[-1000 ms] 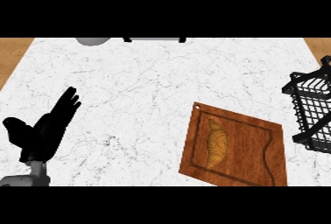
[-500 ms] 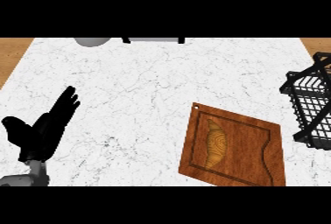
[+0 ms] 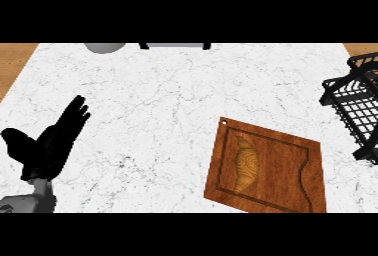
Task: Pick the tomato from the cutting board and place it in the tiered basket
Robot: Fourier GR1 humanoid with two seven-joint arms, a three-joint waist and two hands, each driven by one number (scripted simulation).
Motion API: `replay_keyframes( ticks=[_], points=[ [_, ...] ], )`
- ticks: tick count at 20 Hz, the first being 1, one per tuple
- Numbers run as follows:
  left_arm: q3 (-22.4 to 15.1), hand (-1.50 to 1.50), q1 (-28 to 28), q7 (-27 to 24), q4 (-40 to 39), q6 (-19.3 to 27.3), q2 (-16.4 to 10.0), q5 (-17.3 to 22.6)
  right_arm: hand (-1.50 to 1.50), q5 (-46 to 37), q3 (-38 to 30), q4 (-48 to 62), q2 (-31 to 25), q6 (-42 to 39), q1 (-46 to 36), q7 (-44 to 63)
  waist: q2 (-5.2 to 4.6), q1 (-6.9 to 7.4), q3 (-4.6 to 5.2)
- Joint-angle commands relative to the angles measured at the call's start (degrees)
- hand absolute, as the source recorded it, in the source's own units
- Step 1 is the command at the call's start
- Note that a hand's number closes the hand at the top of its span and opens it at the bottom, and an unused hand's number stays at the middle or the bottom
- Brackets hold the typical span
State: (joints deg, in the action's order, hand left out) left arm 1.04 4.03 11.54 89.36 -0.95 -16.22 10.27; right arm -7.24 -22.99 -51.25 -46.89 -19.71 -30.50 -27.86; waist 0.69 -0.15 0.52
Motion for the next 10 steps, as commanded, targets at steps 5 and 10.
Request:
replay_keyframes(
  ticks=[5, 10],
  points=[
    [-1.93, 0.0, -0.09, 0.64, 1.27, 1.41, 1.82, -2.3, -1.5, 12.52, -8.63, 10.95, -0.84, -10.19, -4.3, 7.67, -0.74, 0.55, -0.59],
    [-2.3, 0.0, 1.66, 0.32, 0.0, 1.85, 2.83, -3.21, -1.5, 17.04, -13.89, 20.36, -8.0, -10.26, -13.14, 15.57, -1.05, 1.33, -0.59]
  ],
)
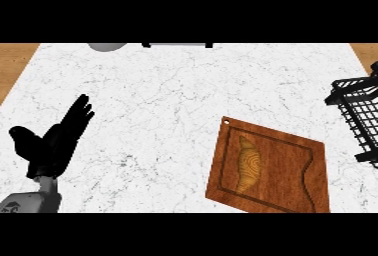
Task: Pick the tomato from the cutting board and place it in the tiered basket
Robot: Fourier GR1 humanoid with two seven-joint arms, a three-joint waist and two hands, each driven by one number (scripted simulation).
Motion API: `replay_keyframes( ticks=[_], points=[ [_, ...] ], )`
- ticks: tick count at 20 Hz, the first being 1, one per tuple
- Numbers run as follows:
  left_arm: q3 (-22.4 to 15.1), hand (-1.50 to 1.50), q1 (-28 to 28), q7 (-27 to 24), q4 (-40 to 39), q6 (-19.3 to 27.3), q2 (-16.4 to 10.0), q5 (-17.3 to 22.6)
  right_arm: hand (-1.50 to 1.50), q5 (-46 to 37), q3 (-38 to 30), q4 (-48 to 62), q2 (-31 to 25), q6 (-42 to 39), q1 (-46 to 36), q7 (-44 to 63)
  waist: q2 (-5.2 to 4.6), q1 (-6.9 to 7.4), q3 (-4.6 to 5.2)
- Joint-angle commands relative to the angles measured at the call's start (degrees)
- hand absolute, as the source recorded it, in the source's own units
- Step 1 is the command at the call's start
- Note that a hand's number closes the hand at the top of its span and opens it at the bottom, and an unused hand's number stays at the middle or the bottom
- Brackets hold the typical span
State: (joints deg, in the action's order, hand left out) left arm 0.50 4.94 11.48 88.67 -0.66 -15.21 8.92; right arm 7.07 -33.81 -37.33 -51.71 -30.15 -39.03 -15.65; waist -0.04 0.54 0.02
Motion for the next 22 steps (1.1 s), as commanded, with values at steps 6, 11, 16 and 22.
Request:
replay_keyframes(
  ticks=[6, 11, 16, 22],
  points=[
    [-0.84, 0.0, -0.06, -0.26, 1.24, -0.49, 1.2, -0.38, -1.5, 3.29, -7.7, 17.06, -11.91, 0.9, -3.62, 0.17, -0.82, 1.6, -0.26],
    [-1.01, 0.0, 0.09, -0.68, 0.0, -0.57, 1.74, -0.45, -1.5, 5.01, -11.01, 21.7, -19.16, -2.6, -0.97, 0.15, -1.29, 1.34, -0.5],
    [0.69, 0.0, -0.72, 0.19, 1.77, -2.01, -0.36, 0.92, -1.5, 4.9, -11.99, 24.48, -21.1, -4.9, 3.07, -2.92, -1.22, 1.72, -0.73],
    [1.12, 0.0, 0.57, 0.37, 0.19, -1.43, 0.22, 1.0, -1.5, 5.11, -12.9, 25.53, -23.5, -8.43, 5.6, -5.77, -1.42, 0.98, -0.86]
  ],
)
